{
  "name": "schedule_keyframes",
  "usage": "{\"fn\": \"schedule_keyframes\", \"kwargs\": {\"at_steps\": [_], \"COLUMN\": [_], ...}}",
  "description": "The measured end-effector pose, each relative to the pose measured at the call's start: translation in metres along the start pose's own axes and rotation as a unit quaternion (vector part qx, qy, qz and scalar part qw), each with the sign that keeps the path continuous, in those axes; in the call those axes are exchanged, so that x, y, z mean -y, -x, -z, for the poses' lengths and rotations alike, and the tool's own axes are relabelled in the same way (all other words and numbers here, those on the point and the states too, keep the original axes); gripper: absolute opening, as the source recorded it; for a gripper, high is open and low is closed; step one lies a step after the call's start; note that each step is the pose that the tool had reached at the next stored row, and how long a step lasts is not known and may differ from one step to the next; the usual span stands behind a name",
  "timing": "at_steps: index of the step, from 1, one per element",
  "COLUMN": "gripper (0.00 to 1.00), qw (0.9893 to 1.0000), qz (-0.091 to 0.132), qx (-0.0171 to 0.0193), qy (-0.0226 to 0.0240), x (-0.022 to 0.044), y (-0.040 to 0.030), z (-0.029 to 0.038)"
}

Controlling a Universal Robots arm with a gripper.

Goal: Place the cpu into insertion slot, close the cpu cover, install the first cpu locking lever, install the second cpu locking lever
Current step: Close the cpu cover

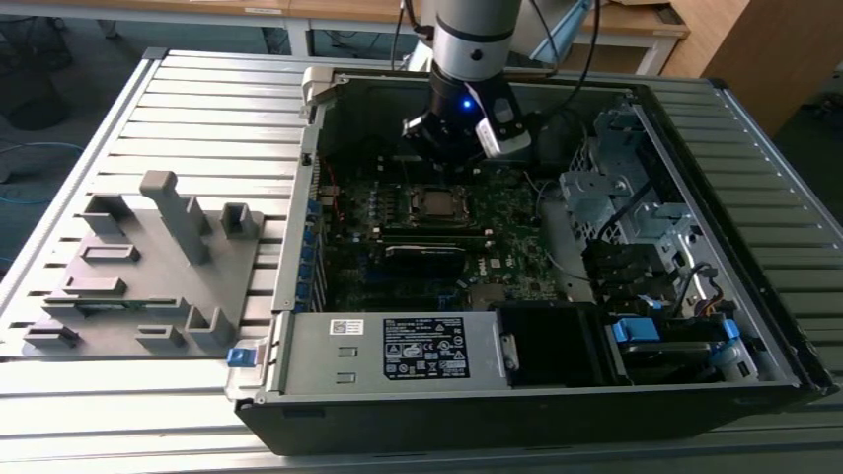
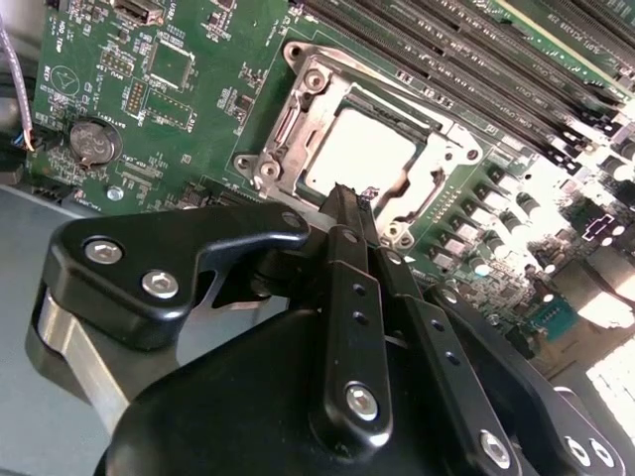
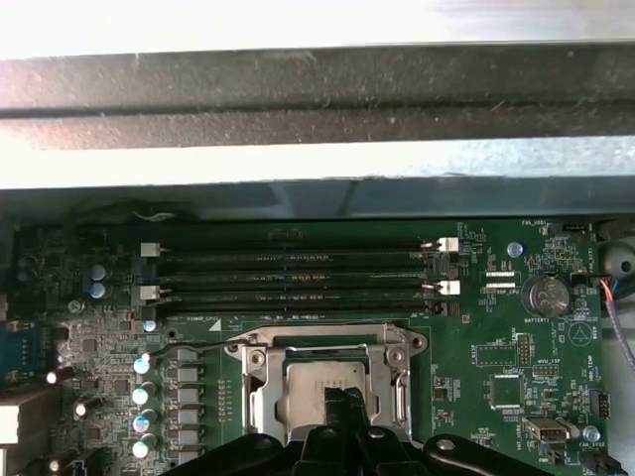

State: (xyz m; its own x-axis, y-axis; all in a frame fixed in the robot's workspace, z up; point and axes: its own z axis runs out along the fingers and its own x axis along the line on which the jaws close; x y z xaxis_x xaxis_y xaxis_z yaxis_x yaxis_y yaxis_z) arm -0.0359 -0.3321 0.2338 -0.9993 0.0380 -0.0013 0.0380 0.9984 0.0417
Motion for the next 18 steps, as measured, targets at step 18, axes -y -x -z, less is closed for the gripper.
{"fn": "schedule_keyframes", "kwargs": {"at_steps": [18], "gripper": [0.10], "qw": [0.9999], "qz": [0.000], "qx": [0.0008], "qy": [-0.0123], "x": [0.0005], "y": [-0.0049], "z": [-0.0077]}}
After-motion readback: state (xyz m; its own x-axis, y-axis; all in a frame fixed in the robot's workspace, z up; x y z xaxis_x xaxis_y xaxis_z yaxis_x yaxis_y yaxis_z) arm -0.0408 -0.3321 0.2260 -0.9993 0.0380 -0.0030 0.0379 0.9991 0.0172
